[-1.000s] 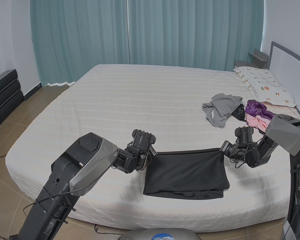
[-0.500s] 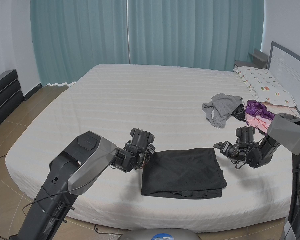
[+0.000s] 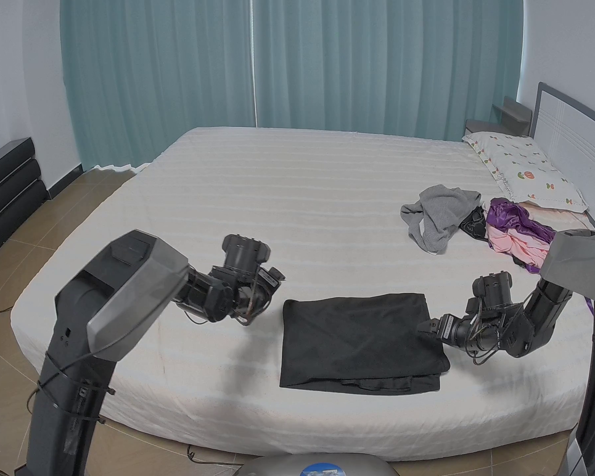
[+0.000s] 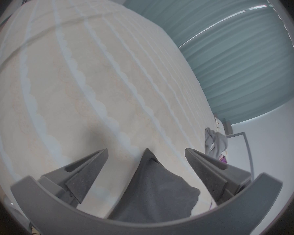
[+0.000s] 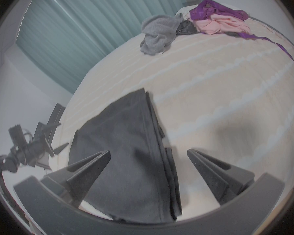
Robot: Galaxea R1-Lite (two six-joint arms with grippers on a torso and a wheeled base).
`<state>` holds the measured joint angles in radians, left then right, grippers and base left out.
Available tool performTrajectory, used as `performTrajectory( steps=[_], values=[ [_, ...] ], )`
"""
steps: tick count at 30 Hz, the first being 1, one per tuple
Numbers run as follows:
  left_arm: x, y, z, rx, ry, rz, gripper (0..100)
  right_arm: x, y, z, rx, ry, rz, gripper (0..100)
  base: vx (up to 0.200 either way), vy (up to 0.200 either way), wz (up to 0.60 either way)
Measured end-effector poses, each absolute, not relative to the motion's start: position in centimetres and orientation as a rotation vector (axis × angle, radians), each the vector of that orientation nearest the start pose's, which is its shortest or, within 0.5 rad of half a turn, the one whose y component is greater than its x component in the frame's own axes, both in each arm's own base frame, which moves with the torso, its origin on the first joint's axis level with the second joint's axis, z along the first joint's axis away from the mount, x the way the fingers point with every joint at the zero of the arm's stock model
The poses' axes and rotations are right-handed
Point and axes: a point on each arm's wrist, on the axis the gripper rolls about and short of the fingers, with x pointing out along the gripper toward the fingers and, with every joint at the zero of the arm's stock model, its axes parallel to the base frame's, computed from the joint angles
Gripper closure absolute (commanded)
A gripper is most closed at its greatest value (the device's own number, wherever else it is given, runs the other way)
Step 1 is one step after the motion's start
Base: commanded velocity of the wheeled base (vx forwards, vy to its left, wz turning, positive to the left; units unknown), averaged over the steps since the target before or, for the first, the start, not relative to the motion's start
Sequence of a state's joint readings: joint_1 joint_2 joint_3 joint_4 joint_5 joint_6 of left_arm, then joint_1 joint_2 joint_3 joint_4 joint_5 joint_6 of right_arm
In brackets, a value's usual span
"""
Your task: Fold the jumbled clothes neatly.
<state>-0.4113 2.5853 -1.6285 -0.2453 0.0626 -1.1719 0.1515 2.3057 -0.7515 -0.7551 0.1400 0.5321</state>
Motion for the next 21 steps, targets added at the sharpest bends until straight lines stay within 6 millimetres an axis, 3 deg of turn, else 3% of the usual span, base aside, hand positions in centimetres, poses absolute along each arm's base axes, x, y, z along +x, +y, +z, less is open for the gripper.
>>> performTrajectory(
  steps=[7,12,13,21],
  values=[
    [46.8,-13.1,2.0,-1.077,0.799,0.103,0,32.6,5.5,-2.6,0.471,0.898,0.105,0,0.0,0.0,0.0],
    [47.5,-10.7,3.3,-1.13,0.765,0.11,0,32.2,5.5,-2.8,0.449,0.906,0.118,0,0.0,0.0,0.0],
    [47.5,-10.6,3.4,-1.132,0.761,0.11,0,32.1,5.5,-2.9,0.444,0.907,0.12,100,0.0,0.0,0.0],
    [47.8,-10.1,3.9,-1.141,0.744,0.109,0,30.9,5.1,-3.2,0.409,0.948,0.111,100,0.0,0.0,0.0]
  ],
)
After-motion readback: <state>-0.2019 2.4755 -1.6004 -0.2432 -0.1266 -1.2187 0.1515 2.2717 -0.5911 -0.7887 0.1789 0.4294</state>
